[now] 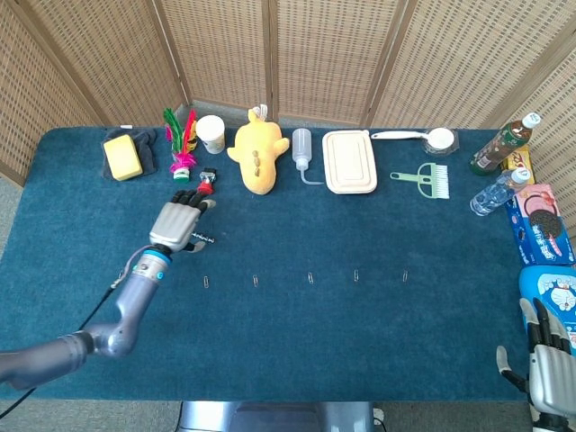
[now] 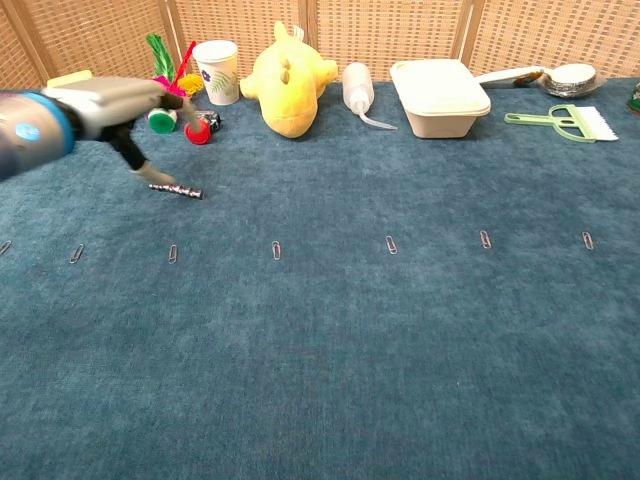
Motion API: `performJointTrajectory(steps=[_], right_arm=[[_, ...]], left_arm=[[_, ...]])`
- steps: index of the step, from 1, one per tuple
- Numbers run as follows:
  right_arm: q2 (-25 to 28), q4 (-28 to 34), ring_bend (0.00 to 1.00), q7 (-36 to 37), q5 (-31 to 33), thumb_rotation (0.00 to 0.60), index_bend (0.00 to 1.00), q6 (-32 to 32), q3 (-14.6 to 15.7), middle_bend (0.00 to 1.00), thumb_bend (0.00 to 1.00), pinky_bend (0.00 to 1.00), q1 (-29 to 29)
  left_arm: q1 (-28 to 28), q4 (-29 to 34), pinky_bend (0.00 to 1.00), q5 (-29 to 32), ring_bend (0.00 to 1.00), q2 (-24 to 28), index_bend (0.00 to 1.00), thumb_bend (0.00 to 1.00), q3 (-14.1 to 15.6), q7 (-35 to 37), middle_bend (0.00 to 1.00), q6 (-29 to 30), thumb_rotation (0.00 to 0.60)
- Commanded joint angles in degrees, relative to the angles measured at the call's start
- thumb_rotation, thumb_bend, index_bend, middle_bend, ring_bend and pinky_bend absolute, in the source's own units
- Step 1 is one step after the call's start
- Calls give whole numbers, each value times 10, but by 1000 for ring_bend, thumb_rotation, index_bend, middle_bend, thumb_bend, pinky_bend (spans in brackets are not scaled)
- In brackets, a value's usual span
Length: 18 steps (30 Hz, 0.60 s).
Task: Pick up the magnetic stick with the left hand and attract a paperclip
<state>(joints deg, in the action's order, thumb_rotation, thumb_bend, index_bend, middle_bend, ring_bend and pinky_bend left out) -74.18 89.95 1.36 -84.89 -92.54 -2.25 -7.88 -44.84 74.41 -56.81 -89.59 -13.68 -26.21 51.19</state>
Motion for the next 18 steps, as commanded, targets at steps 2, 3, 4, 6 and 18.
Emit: performJointTrajectory(steps=[2,3,4,6,18], right_arm=[[-4,-4,0,2,-2,600,8,4,0,12,441,108,3],[-4,-4,0,2,-3,600,8,4,0,12,442,108,4],[-4,-5,0,3,-3,600,8,6,0,12,442,108,5],[-5,-5,0,3,-5,600,8,9,0,12,442,108,8],[-4,0,0,0,-7,600,8,9,-1,12,442,108,11]], left_arm=[[19,10,221,-31,402,27,399,347,13,13,401,36,600],[22,8,255,-42,425,31,407,348,17,13,426,44,600],[23,-1,311,-60,463,35,412,349,25,10,467,53,600],[24,-21,414,-84,533,38,412,350,36,8,534,62,600],[22,-82,687,-108,805,38,476,362,51,33,803,41,600]])
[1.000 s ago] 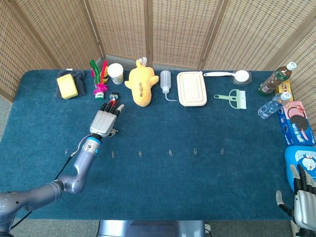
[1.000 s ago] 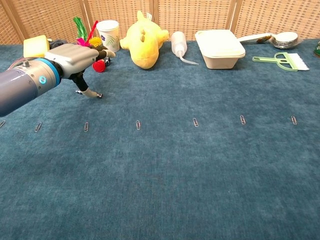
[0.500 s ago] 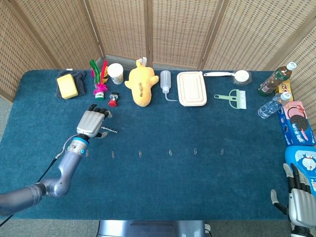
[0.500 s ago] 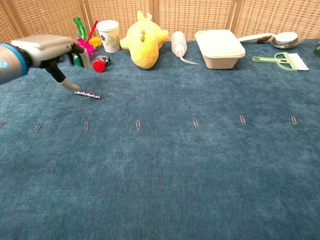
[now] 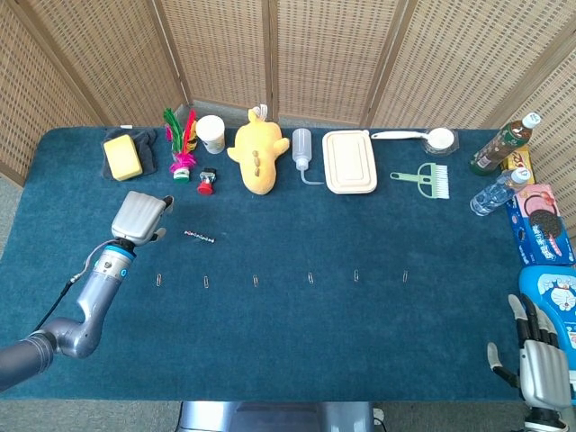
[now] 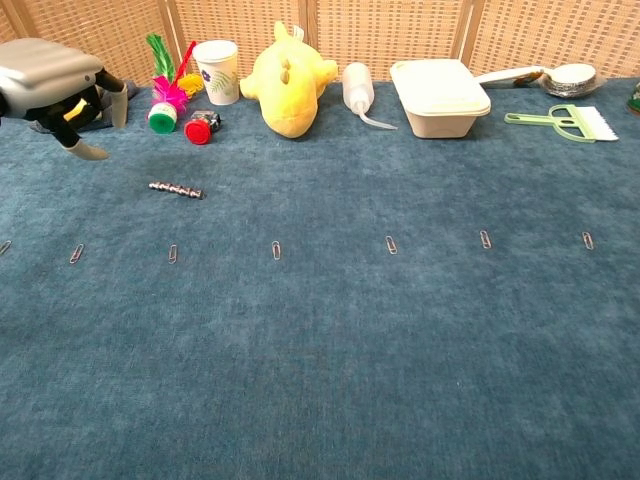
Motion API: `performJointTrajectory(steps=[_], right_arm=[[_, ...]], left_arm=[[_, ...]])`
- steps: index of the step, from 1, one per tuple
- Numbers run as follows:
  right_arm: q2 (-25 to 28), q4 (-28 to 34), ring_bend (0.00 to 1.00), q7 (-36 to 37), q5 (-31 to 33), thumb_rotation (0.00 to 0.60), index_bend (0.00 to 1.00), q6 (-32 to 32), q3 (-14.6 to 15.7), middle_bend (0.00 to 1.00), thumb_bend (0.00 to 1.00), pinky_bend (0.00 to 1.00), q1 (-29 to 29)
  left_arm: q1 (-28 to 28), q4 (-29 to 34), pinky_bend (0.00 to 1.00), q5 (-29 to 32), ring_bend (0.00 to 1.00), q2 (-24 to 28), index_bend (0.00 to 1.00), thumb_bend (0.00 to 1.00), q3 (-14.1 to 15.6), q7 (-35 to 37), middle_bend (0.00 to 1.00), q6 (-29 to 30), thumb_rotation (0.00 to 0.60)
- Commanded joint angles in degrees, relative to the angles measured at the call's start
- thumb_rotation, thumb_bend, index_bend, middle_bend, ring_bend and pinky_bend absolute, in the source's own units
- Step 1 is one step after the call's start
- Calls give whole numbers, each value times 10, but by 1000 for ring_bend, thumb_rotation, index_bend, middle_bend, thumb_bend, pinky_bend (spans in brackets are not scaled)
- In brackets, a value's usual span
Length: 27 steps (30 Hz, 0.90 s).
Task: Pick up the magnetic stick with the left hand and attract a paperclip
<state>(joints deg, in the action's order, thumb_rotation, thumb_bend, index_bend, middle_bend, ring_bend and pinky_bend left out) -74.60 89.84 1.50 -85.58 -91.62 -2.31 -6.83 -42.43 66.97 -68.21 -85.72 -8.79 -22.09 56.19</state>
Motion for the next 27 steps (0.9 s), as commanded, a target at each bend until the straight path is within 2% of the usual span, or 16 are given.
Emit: performJointTrajectory(steps=[1,4,11,19,27], right_arm=[[0,1,0,-2,0,600,8,0,0,12,442,108,0],[-1,2,0,-4,1,600,8,2,0,12,442,108,1],[1,3,0,-5,5,600,8,0,0,12,442,108,-1],[0,3,0,-6,7,600,8,-1,1,12,442,108,-3],[3,7,0,-10,8,600,7,-3,0,12,442,108,-4]], left_arm=[[-2,-9,690,8,811,-3,484,376,1,-10,811,-10,600],[-3,-12,701,19,826,-8,519,435,2,-19,831,-21,600],[-10,-24,704,41,827,-21,578,442,-4,-8,835,-51,600],[-21,-39,704,47,822,-33,526,441,-3,-10,835,-76,600],[-32,-30,704,58,813,-27,503,573,-6,-12,830,-96,600]])
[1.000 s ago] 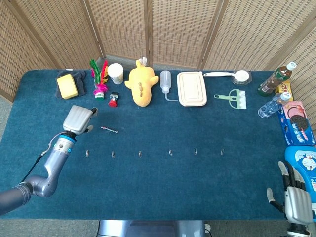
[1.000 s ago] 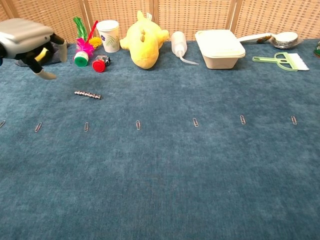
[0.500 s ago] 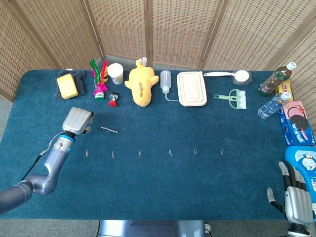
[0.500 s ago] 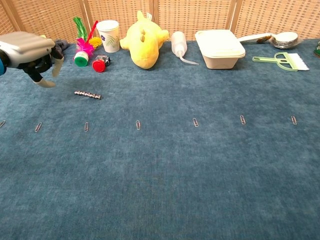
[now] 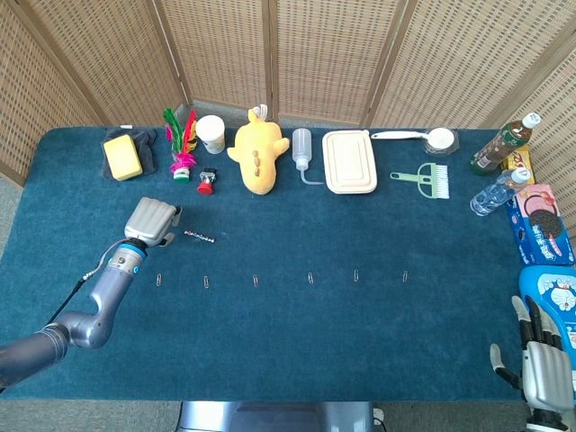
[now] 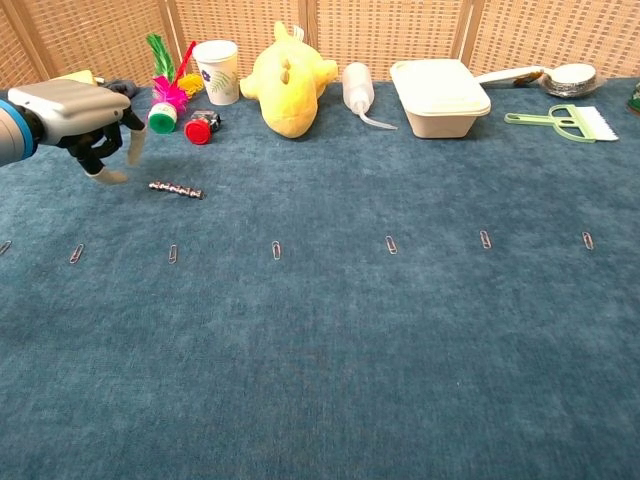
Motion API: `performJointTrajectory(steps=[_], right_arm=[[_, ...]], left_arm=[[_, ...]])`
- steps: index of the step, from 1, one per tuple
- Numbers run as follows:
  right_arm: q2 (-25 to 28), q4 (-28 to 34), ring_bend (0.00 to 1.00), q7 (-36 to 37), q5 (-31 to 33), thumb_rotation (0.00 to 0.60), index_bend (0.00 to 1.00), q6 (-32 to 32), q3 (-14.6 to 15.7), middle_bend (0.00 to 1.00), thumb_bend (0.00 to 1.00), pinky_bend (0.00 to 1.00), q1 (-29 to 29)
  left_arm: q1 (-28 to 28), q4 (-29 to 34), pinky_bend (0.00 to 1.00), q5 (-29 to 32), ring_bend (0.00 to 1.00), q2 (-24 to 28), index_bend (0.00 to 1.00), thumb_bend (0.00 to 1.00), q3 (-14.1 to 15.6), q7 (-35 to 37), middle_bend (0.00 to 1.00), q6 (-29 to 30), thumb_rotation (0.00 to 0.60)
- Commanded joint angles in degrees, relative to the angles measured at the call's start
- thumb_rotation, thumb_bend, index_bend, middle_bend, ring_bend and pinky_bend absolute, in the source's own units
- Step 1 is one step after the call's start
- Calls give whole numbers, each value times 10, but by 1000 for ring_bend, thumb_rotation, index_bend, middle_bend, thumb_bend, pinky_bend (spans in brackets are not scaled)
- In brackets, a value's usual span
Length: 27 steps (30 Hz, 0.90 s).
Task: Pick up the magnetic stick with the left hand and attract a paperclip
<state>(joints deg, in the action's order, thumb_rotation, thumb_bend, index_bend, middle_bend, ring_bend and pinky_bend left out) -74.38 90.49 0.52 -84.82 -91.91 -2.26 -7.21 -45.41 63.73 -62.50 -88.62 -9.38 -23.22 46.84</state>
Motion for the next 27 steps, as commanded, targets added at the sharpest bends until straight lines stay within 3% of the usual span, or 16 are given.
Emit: performJointTrajectory(steps=[1,12,27], right_arm=[[1,1,0,0,1,600,7,0,0,12,442,108,-1],[1,0,0,1,1,600,6,-3,1,12,442,108,-3],[2,0,0,-2,6,600,2,-4,1,12,442,108,-7]], left_arm=[[-3,3,704,1,813,3,503,593,0,-2,830,-4,600],[-9,6,704,12,812,5,495,645,7,-5,828,-19,600],[-23,-16,704,21,812,-21,471,637,9,-9,825,-31,597]])
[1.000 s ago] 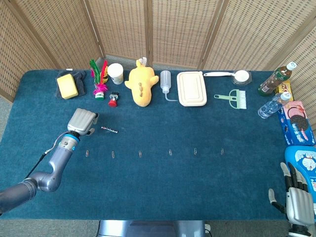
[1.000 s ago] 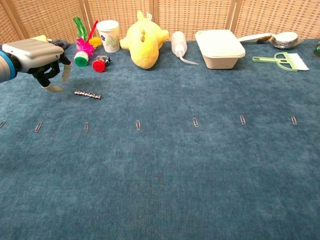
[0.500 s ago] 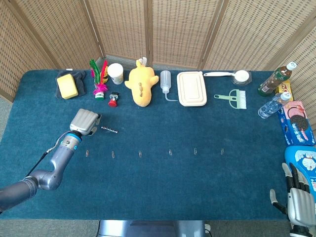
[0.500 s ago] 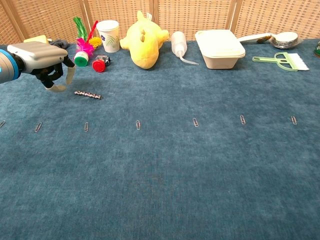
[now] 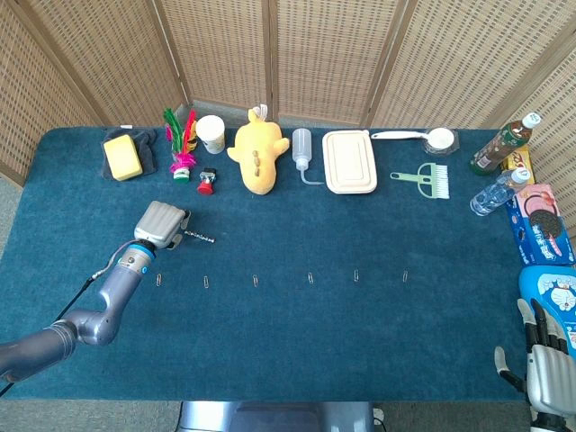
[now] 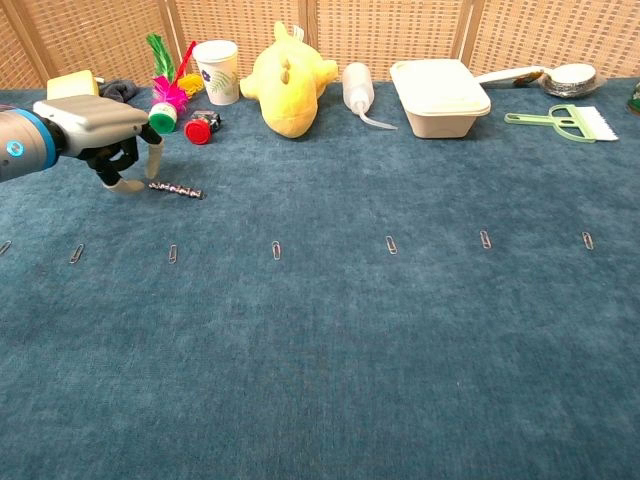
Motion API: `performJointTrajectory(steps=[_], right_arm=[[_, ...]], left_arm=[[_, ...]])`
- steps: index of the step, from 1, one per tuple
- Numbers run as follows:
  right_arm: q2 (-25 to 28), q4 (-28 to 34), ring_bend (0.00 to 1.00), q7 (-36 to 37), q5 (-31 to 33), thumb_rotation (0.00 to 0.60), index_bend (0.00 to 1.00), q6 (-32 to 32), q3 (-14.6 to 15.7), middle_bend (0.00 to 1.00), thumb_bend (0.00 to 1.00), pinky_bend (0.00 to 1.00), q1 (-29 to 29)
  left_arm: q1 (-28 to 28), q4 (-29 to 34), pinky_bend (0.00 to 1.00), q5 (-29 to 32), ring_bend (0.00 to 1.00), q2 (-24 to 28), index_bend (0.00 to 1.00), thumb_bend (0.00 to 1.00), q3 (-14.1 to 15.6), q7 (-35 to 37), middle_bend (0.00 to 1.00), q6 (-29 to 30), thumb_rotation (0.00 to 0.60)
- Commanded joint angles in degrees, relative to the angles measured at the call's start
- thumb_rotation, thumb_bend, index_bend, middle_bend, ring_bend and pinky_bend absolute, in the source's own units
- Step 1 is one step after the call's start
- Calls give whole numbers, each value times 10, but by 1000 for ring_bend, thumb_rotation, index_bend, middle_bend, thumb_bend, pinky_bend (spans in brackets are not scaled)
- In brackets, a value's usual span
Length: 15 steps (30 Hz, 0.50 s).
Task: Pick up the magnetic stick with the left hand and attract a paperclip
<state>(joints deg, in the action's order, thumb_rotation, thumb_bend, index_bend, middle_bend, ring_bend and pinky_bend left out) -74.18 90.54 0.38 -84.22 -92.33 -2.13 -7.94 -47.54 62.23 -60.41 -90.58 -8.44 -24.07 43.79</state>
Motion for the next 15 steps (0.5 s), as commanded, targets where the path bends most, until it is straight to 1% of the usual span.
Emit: performJointTrajectory(steps=[1,15], right_arm=[[0,0,0,0,0,600,2,0,0,12,442,108,0],[2,0,0,0,5,600,1,3,0,12,442,108,-2]], left_arm=[[-2,-2,704,0,812,-2,471,637,0,-1,825,0,597],[-8,-21,704,5,812,-18,471,637,2,-3,825,-3,598]])
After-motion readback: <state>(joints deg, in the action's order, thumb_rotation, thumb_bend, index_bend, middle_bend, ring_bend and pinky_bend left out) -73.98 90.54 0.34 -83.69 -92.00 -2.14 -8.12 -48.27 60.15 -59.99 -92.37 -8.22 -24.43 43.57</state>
